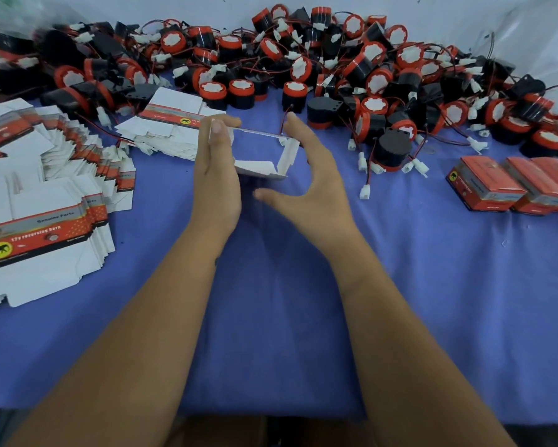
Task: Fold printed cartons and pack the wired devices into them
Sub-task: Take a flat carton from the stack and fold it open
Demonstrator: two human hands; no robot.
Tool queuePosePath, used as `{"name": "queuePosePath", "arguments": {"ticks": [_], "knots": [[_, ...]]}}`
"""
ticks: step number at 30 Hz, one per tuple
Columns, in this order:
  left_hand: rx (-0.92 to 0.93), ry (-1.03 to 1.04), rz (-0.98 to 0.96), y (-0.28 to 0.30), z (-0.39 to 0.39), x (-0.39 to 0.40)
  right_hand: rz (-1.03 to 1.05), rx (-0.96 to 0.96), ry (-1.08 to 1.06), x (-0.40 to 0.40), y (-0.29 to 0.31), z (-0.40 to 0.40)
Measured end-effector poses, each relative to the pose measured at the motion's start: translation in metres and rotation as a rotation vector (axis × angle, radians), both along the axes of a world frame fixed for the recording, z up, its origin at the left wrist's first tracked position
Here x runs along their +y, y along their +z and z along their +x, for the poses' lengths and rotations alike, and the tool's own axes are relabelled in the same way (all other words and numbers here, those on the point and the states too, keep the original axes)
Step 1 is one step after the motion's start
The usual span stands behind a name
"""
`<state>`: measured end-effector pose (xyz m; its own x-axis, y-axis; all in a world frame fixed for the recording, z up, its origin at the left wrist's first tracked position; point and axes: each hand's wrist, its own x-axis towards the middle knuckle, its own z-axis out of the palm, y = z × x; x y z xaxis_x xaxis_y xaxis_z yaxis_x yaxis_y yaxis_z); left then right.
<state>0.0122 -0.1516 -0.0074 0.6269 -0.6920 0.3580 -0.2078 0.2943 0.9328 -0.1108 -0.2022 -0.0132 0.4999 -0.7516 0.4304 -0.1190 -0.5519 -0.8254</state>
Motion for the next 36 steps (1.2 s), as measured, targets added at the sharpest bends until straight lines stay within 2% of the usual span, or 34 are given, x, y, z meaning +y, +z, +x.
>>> {"name": "queuePosePath", "arguments": {"ticks": [4, 8, 14, 19, 25, 28, 34, 36], "knots": [[0.101, -0.031, -0.057, 0.001, 0.004, -0.007, -0.028, -0.039, -0.058, -0.004, 0.0, -0.001], [0.214, -0.137, -0.006, 0.003, 0.005, -0.007, -0.101, -0.069, -0.095, -0.003, -0.001, 0.004], [0.225, -0.312, -0.063, 0.005, -0.001, -0.008, 0.112, -0.191, -0.192, -0.007, -0.001, 0.006], [0.189, -0.336, -0.058, -0.004, -0.003, -0.012, 0.169, -0.17, -0.16, -0.006, -0.004, 0.009], [0.527, -0.414, -0.134, 0.002, 0.004, -0.015, 0.294, -0.209, -0.156, -0.007, -0.005, 0.016], [0.611, -0.447, -0.17, 0.003, 0.007, -0.015, 0.342, -0.257, -0.16, -0.008, -0.006, 0.017], [0.235, -0.356, -0.031, -0.002, 0.0, -0.017, 0.313, -0.256, -0.183, -0.009, -0.005, 0.019], [0.17, -0.347, 0.002, -0.003, -0.003, -0.016, 0.312, -0.249, -0.172, -0.009, -0.005, 0.017]]}}
